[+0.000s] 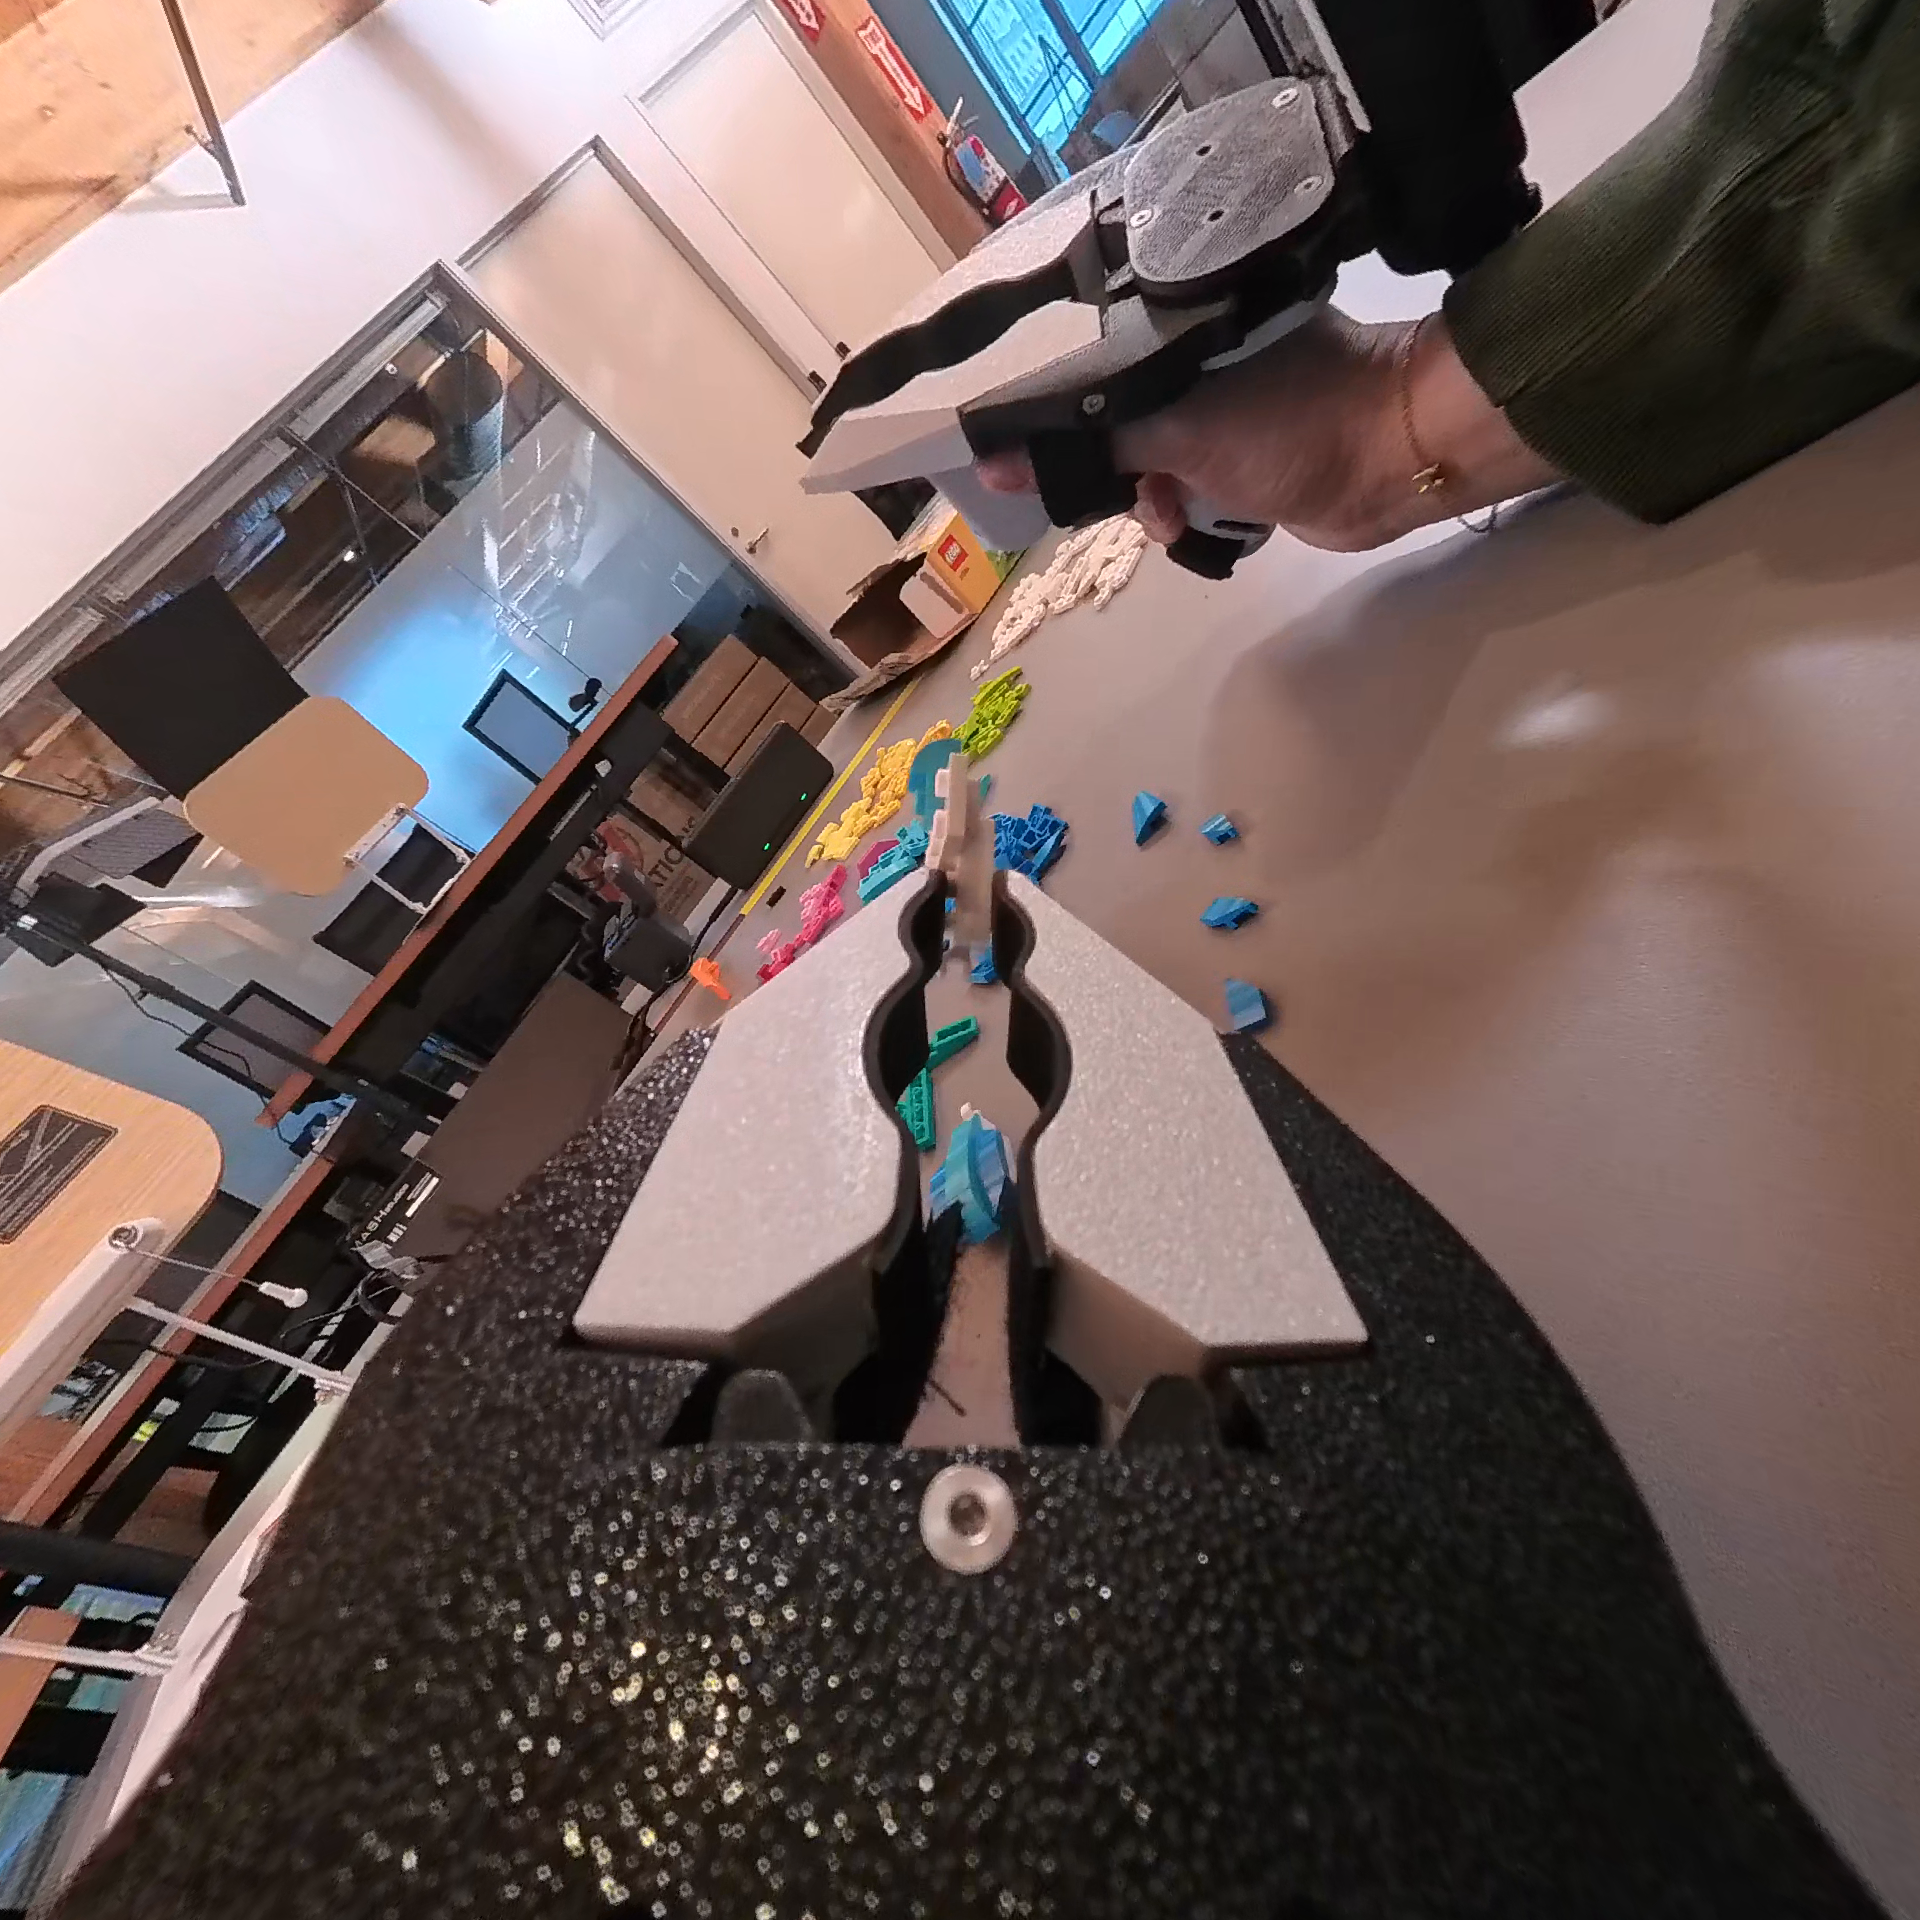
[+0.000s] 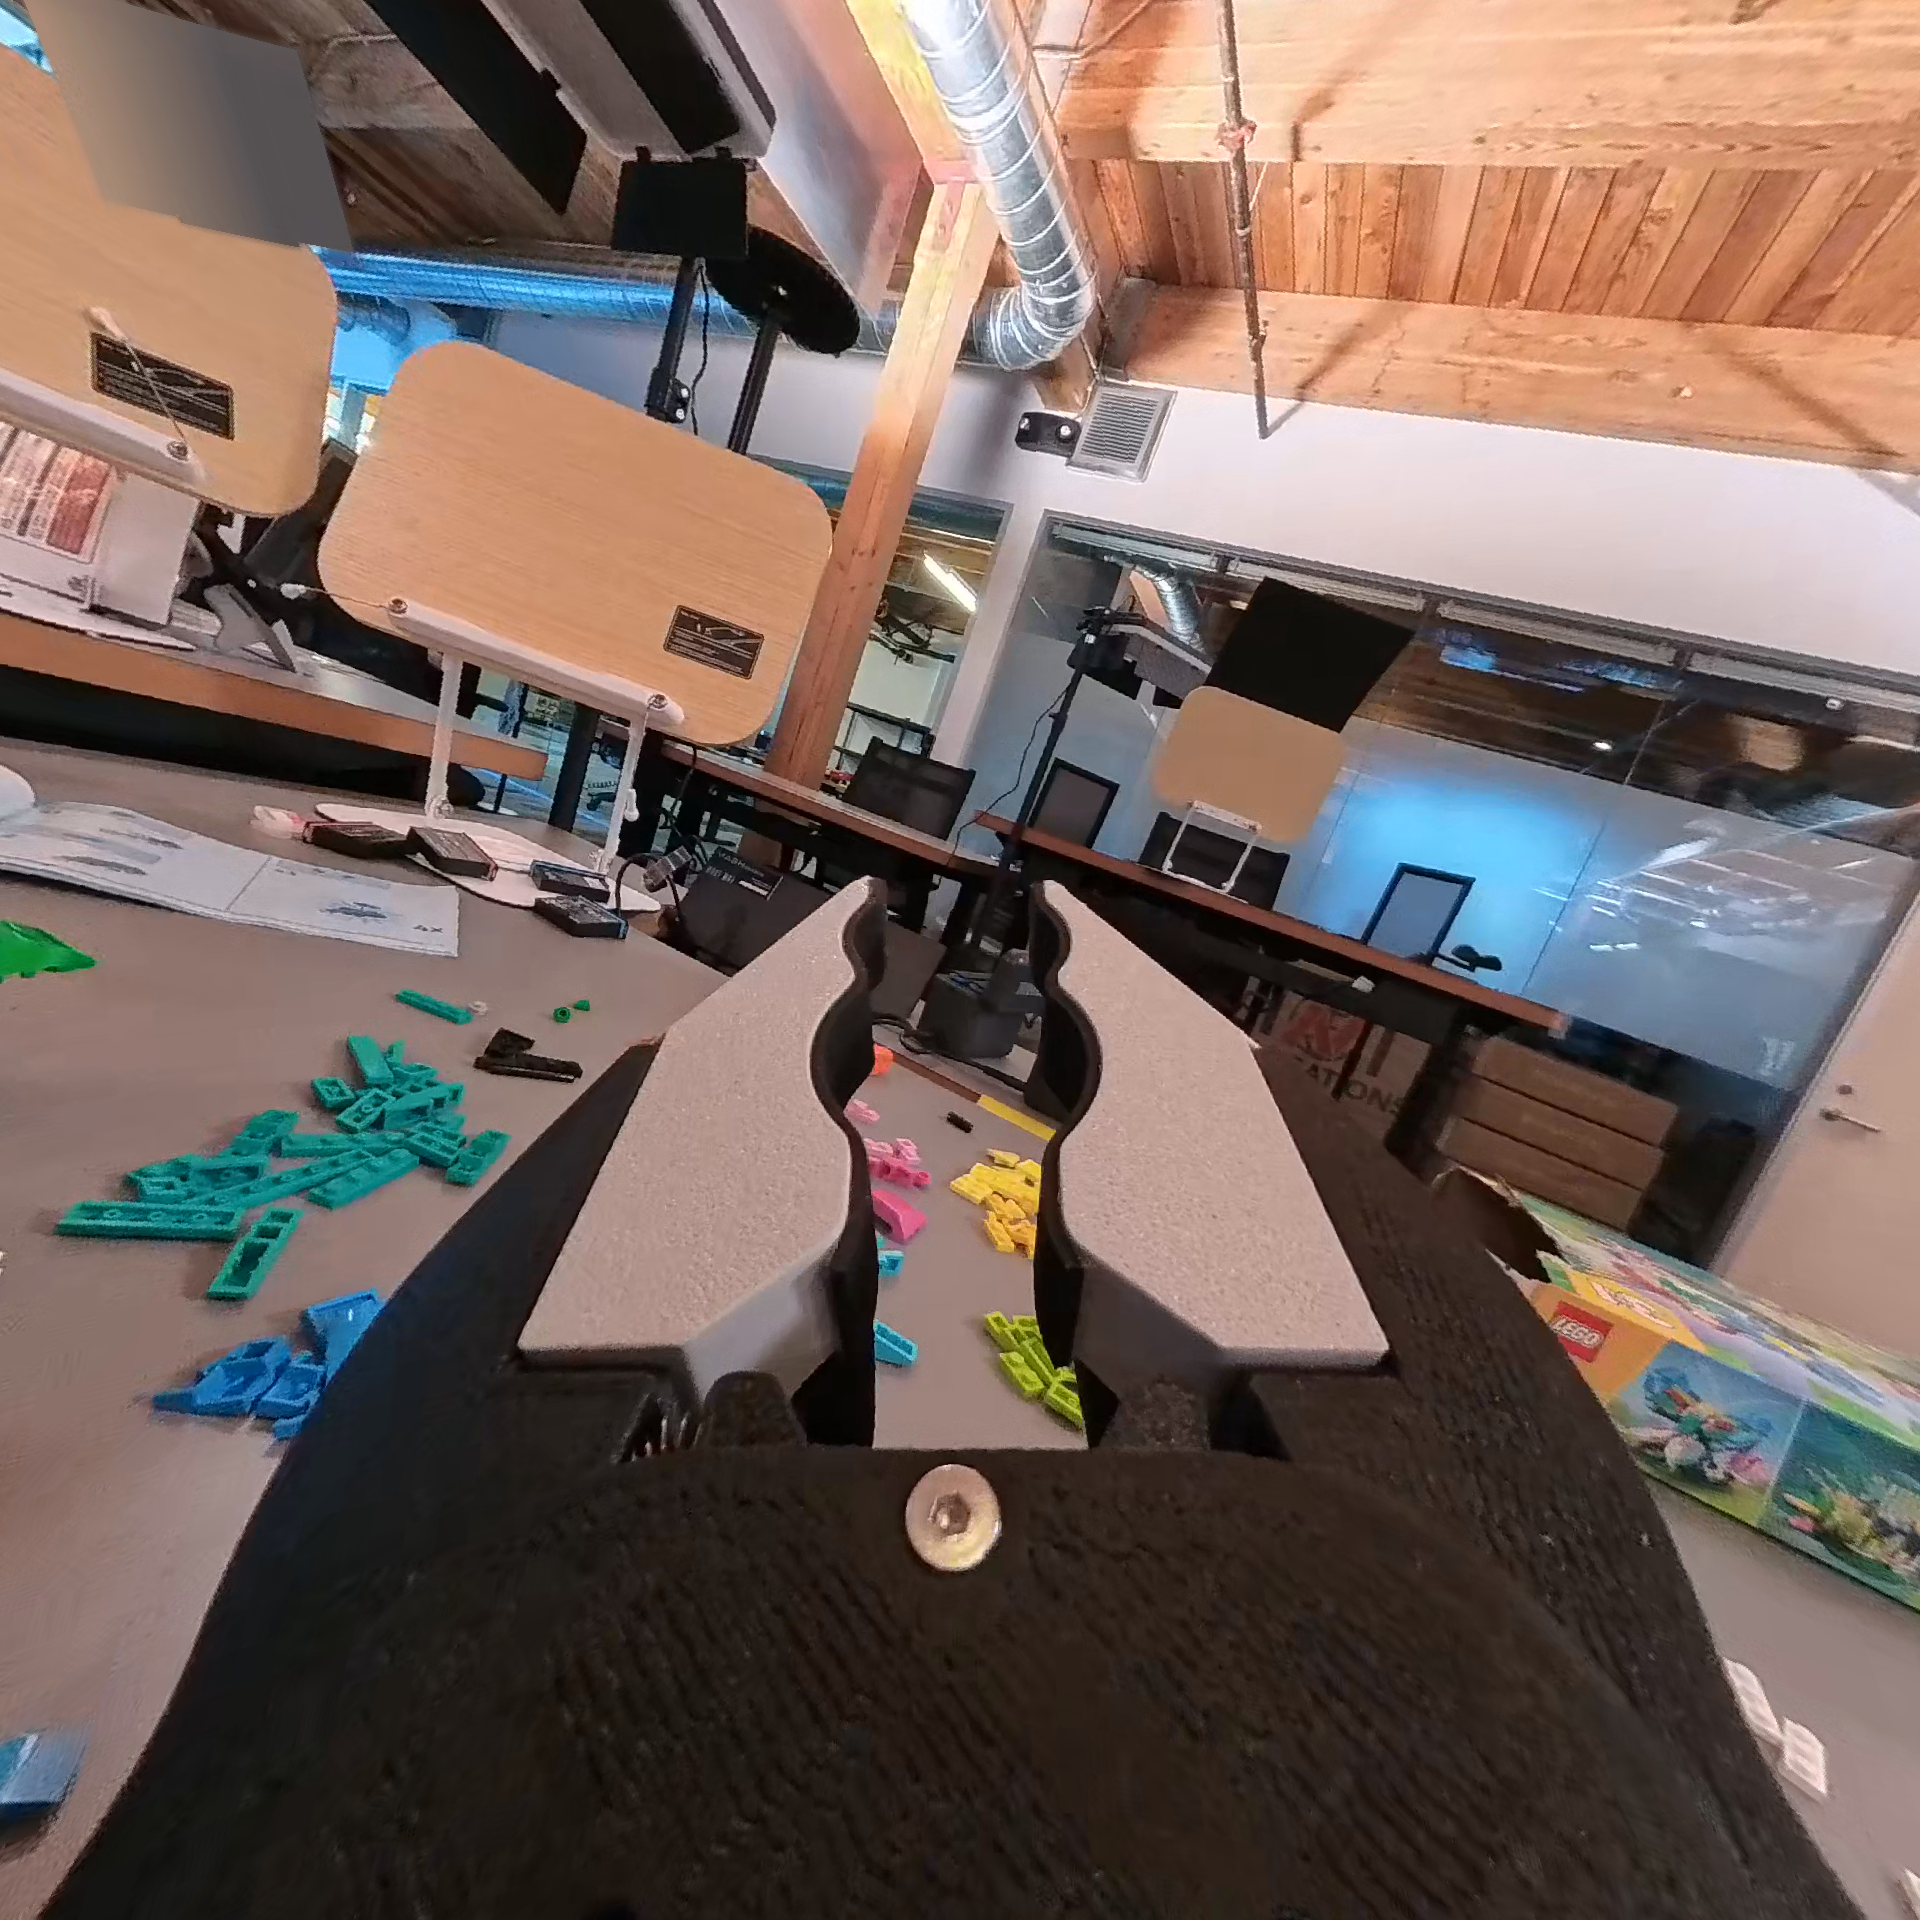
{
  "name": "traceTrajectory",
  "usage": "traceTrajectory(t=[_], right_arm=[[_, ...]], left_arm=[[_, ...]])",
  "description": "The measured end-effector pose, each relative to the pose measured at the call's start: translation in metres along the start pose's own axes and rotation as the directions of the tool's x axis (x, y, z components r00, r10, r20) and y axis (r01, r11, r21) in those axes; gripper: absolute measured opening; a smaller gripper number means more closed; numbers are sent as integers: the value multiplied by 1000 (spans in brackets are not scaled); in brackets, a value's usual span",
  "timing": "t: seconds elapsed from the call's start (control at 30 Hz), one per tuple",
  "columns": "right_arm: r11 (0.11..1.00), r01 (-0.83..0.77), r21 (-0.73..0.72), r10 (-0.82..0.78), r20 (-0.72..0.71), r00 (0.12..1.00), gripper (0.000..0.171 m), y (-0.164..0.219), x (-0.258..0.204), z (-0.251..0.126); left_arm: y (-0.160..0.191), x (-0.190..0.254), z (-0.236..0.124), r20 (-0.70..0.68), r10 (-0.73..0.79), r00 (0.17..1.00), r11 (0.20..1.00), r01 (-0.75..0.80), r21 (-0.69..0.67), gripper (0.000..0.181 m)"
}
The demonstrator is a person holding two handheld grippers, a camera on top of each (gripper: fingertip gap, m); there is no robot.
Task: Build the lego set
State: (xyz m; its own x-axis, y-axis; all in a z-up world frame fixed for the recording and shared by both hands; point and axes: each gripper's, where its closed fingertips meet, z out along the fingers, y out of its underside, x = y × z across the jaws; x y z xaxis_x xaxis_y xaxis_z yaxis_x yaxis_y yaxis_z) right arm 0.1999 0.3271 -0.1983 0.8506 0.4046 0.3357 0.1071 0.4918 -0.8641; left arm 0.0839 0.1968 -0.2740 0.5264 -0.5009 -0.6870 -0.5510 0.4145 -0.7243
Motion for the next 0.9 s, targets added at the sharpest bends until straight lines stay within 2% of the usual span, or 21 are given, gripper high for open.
traceTrajectory(t=[0.9], right_arm=[[1000,-7,-23,7,20,1000,24,4,-4,3]], left_arm=[[1,4,1,-17,24,1000,1000,-24,-10,5]])
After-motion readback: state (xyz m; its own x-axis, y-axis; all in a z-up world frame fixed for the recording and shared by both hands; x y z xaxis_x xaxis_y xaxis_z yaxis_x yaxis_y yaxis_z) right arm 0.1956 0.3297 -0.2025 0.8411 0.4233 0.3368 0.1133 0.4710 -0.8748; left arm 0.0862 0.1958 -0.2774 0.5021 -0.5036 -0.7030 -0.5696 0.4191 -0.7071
